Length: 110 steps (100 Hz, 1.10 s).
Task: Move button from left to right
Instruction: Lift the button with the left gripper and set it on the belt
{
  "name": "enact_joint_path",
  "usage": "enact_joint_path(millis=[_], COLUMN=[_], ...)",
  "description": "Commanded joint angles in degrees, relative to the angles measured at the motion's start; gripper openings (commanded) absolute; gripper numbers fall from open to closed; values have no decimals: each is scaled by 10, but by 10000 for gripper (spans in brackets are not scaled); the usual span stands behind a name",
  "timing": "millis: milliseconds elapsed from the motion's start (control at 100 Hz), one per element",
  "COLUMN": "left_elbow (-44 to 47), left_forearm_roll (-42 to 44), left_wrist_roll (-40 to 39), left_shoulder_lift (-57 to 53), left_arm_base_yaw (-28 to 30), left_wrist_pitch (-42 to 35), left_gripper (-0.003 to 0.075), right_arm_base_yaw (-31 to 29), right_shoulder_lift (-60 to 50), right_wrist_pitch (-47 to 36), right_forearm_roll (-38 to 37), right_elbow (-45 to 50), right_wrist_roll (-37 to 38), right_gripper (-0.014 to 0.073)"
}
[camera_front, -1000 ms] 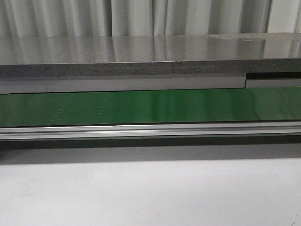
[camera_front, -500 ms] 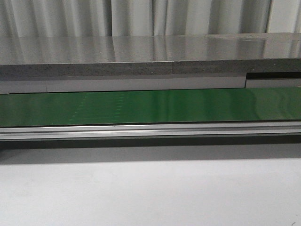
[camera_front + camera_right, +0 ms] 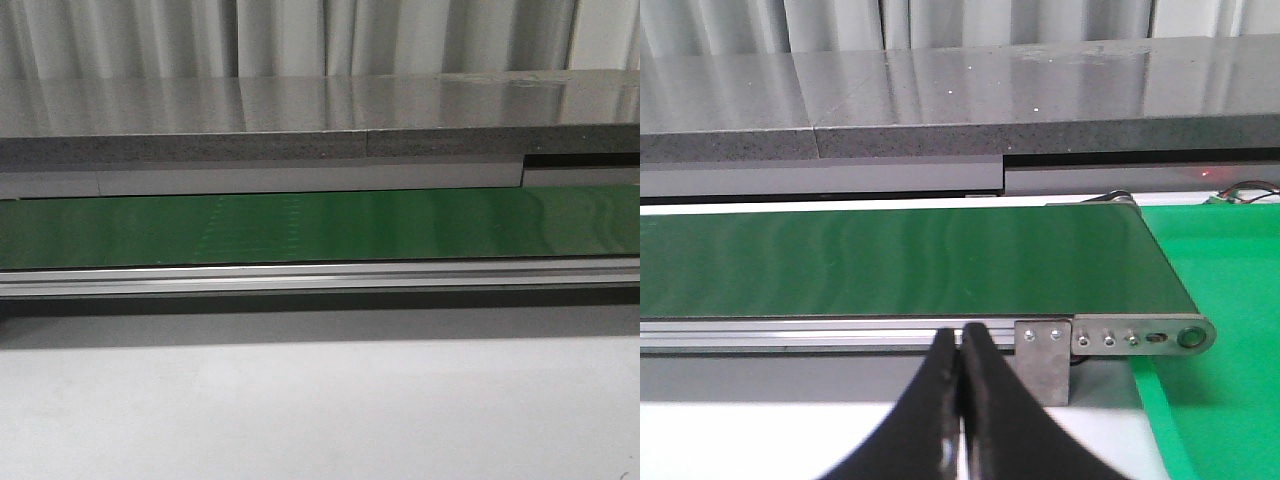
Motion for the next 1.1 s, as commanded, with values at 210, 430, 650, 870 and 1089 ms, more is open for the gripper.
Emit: enact_joint_path(millis=[210,430,650,870,1089], left_elbow=[-17,-17,-18,-44,-69], left_forearm_roll=[-12,-15,-15,-50,-87], left_wrist_roll=[2,2,2,4,41], left_shoulder_lift=[16,41,37,-9,-68], left_arm_base_yaw=[1,1,1,0,-37], left_wrist_pitch=[-20,-20,-20,-11,14], left_gripper=[536,428,70,-20,-20], right_arm_base_yaw=[-1,-1,-1,-1,-1], right_shoulder_lift=[-10,-10,-10,-10,-10], right_wrist_pitch=[-45,-45,-45,-45,-45], right_forearm_roll=[-4,-4,-4,-4,-4], right_elbow=[-10,-10,-10,-10,-10], right_wrist_roll=[-1,-1,-1,-1,-1], right_gripper=[-68,-68,-68,-68,-68])
